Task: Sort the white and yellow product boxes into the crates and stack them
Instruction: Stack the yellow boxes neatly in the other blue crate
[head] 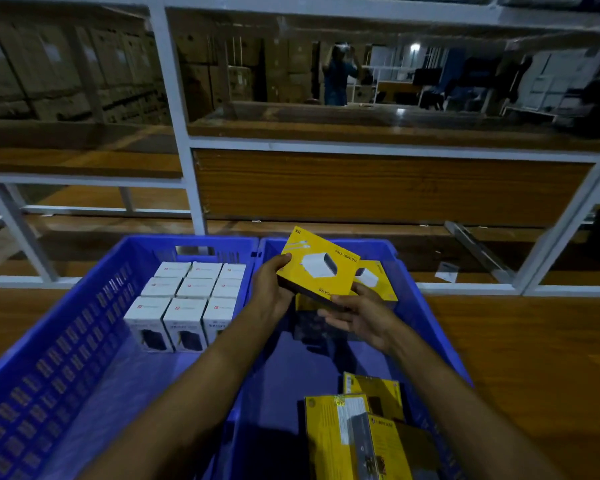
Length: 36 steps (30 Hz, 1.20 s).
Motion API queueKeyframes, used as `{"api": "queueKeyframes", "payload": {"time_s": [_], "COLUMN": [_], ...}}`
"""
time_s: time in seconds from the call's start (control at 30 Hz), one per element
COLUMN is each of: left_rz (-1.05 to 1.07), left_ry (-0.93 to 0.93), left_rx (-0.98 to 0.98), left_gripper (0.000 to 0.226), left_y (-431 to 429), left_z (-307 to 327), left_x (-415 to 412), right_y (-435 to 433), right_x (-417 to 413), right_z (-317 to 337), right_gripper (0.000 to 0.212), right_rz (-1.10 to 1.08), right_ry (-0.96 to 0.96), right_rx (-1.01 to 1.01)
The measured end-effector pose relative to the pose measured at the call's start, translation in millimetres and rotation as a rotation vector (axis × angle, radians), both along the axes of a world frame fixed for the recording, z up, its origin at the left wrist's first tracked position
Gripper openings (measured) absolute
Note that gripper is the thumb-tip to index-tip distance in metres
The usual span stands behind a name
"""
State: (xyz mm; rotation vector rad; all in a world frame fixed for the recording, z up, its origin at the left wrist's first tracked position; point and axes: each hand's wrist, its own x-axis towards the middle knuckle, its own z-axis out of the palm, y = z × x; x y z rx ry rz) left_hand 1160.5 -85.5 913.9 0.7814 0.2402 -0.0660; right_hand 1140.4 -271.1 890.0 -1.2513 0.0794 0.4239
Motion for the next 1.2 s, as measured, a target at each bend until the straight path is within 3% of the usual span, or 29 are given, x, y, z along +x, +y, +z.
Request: {"api": "queueKeyframes", "payload": {"time_s": [0.13,0.3,0.43,0.5,0.6,0.73,0.83,0.9,1.0,1.2], "left_rz": [-0.041,-0.052,-0.389,-0.529,-0.518,-0.383,-0.234,-0.139,-0.067,-0.075], "left_ry": [-0.022,-0.011,-0.062,-0.135,-0.2,-0.216,-0.203,-0.187,-0.184,-0.248], "left_rx": [0.01,0.251,0.578,0.664,0.735,0.633,0.482,0.405,0.393,0.445], "left_gripper": [0.026,0.033,0.041,0.027,0.025,0.044,0.052,0.048,0.035,0.035], "left_y": [1.8,6.7,-3.7,-14.5,-19.8,-17.9,-16.4,-11.4,-2.5,-3.2], "left_z": [2.6,0.7,-5.6,-4.9,-8.3,-9.9,-4.5,-2.5,-3.4,2.0], "left_x": [2.6,7.9,1.0,-9.3,-10.3,-5.8,-3.5,-0.9,2.3,-2.8], "right_y": [-10.5,-25.7,-22.8,-19.3,-17.1,-17.2,-12.2,-8.3,-2.5,-1.4], "right_x": [9.5,17.2,14.6,11.5,10.4,11.6,8.4,0.4,-4.7,-1.7], "right_z": [2.5,8.8,8.5,9.8,9.6,11.4,12.0,13.0,6.5,0.5], "right_gripper": [0.043,0.003,0.026,0.03,0.031,0.031,0.038,0.022,0.025,0.031], "right_rz": [-0.105,-0.376,-0.469,-0.471,-0.471,-0.465,-0.296,-0.131,0.01,-0.129], "right_ry": [-0.012,-0.05,-0.049,-0.041,-0.061,-0.144,-0.208,-0.205,-0.283,-0.374], "right_rx": [-0.018,0.037,0.022,0.017,-0.003,-0.121,-0.257,-0.292,-0.32,-0.31]}}
